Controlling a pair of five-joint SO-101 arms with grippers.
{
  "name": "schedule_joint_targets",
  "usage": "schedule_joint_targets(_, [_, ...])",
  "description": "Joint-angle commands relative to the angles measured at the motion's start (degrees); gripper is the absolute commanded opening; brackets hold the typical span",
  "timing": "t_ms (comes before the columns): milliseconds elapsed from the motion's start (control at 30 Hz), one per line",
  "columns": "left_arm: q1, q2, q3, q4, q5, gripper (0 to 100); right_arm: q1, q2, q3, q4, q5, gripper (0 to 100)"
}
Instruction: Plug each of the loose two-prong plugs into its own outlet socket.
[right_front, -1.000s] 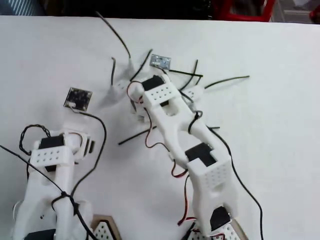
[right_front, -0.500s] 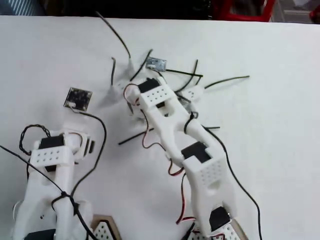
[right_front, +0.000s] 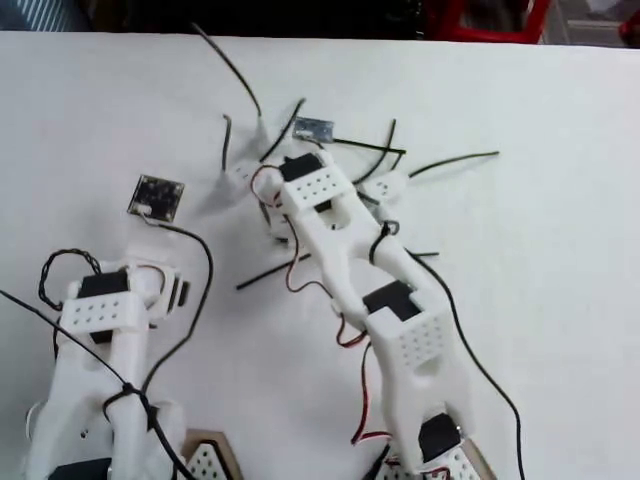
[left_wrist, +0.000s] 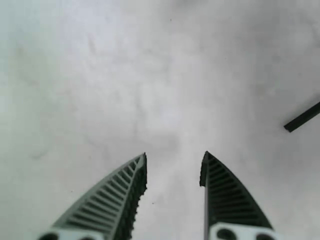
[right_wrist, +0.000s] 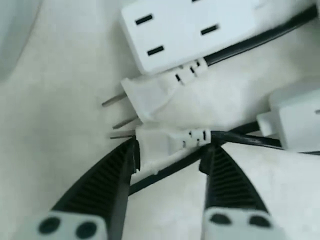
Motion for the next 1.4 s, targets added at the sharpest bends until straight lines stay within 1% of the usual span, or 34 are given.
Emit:
schedule_joint_targets(0, [-0.57, -1.71, 0.00, -1.14, 0.18, 19, -0.40, -4.62, -0.53, 3.56, 7.38, 1.8])
schedule_joint_targets(67, [-0.57, -1.71, 0.00, -1.14, 0.18, 19, 0.13, -6.37, -0.53, 6.11, 10.02, 3.2])
schedule_joint_targets(300, [-0.57, -1.71, 0.00, -1.14, 0.18, 19, 2.42, -10.86, -0.53, 14.11, 19.43, 3.2])
schedule_joint_targets(367, [-0.57, -1.71, 0.00, -1.14, 0.18, 19, 2.68, -11.91, -0.53, 15.87, 20.48, 3.4])
schedule_joint_targets(400, [-0.57, -1.71, 0.00, -1.14, 0.18, 19, 2.77, -12.35, -0.53, 16.04, 19.87, 3.4])
schedule_joint_targets(467, [-0.57, -1.71, 0.00, -1.14, 0.18, 19, 2.77, -12.53, -0.62, 15.87, 16.26, 3.5])
schedule_joint_targets(567, [-0.57, -1.71, 0.00, -1.14, 0.18, 19, 2.68, -12.35, -0.53, 11.74, 6.51, 4.7])
schedule_joint_targets(600, [-0.57, -1.71, 0.00, -1.14, 0.18, 19, 2.68, -12.35, -0.26, 10.15, 2.73, 7.1])
schedule_joint_targets(667, [-0.57, -1.71, 0.00, -1.14, 0.18, 19, 2.68, -12.26, -0.18, 8.48, -4.22, 15.2])
schedule_joint_targets(767, [-0.57, -1.71, 0.00, -1.14, 0.18, 19, 2.33, -12.26, -0.35, 7.96, -10.99, 27.6])
schedule_joint_targets(833, [-0.57, -1.71, 0.00, -1.14, 0.18, 19, 2.42, -12.26, -0.18, 7.08, -13.01, 30.1])
schedule_joint_targets(1033, [-0.57, -1.71, 0.00, -1.14, 0.18, 19, 2.24, -7.34, -0.62, 3.38, -13.89, 26.2])
schedule_joint_targets(1200, [-0.57, -1.71, 0.00, -1.14, 0.18, 19, 2.59, -3.21, -0.70, -1.10, -16.35, 26.0])
schedule_joint_targets(1367, [-0.57, -1.71, 0.00, -1.14, 0.18, 19, 2.51, -2.15, -2.11, -1.71, -17.14, 25.9])
